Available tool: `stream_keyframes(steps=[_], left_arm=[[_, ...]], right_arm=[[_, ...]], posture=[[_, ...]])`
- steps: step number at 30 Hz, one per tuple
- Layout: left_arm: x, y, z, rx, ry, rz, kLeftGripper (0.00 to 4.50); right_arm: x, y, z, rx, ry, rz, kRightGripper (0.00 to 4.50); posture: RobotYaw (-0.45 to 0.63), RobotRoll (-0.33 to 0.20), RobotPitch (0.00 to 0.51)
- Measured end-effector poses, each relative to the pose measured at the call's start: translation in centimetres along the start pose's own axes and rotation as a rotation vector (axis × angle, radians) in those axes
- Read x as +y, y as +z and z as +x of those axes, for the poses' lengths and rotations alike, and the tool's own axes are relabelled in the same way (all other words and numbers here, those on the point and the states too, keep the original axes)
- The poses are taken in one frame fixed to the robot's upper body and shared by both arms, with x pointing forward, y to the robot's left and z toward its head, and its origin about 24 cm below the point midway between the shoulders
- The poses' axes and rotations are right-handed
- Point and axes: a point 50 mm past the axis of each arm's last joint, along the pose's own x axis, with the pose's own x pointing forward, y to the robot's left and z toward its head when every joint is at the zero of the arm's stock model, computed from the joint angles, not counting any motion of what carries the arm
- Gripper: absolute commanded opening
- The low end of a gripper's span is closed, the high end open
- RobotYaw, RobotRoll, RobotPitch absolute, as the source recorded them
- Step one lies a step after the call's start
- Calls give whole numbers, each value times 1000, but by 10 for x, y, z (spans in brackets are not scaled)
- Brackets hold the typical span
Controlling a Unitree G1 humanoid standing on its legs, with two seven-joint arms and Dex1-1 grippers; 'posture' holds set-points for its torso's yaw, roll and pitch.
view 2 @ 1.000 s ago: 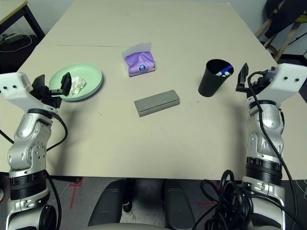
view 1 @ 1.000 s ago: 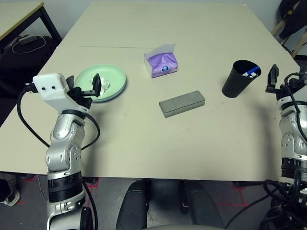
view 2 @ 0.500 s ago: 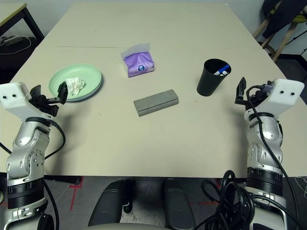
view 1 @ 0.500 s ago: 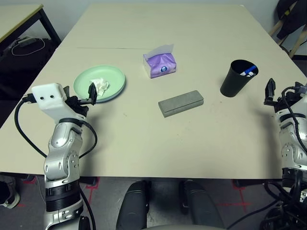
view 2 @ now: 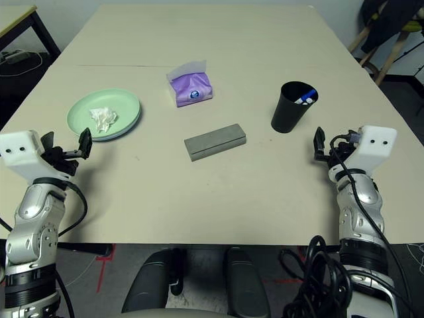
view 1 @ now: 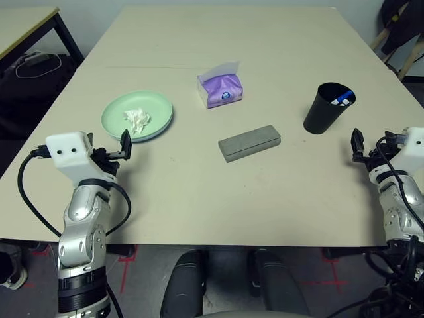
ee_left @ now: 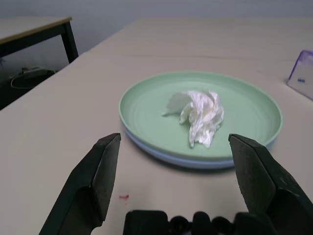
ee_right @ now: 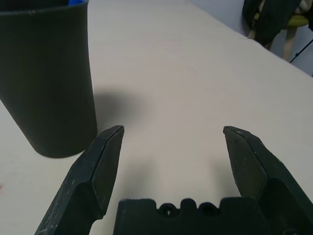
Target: Organize and tidy the items on the table.
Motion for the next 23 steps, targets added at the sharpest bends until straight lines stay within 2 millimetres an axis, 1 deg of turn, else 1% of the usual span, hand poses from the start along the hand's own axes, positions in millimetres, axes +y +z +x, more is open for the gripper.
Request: stream_keyframes(steps=[4,11,12,15,16,23], left_arm=[[-1,-1,-4,-16,-40,8,4500],[0,-2,-6,-30,-45,24,4500],[0,-2,-6,-31,-47,25,4500],[0,-2,-7,-34,-52,25,4500],[-1,-2,-7,-36,-55,25,4500],[-3,-3,-7,-41,-62,14,4500]], right_arm=[[4,-1,3,-3,21,6,4469],[6,0,3,-15,40,1,4469],[6,0,3,-15,46,0,4469],[8,0,3,-18,59,-3,4469],[8,0,3,-20,63,-4,4469],[6,-5,2,-24,65,-10,4469]], posture=[[80,0,125],[80,0,125],[86,0,114],[86,0,114],[90,0,105],[89,0,97]])
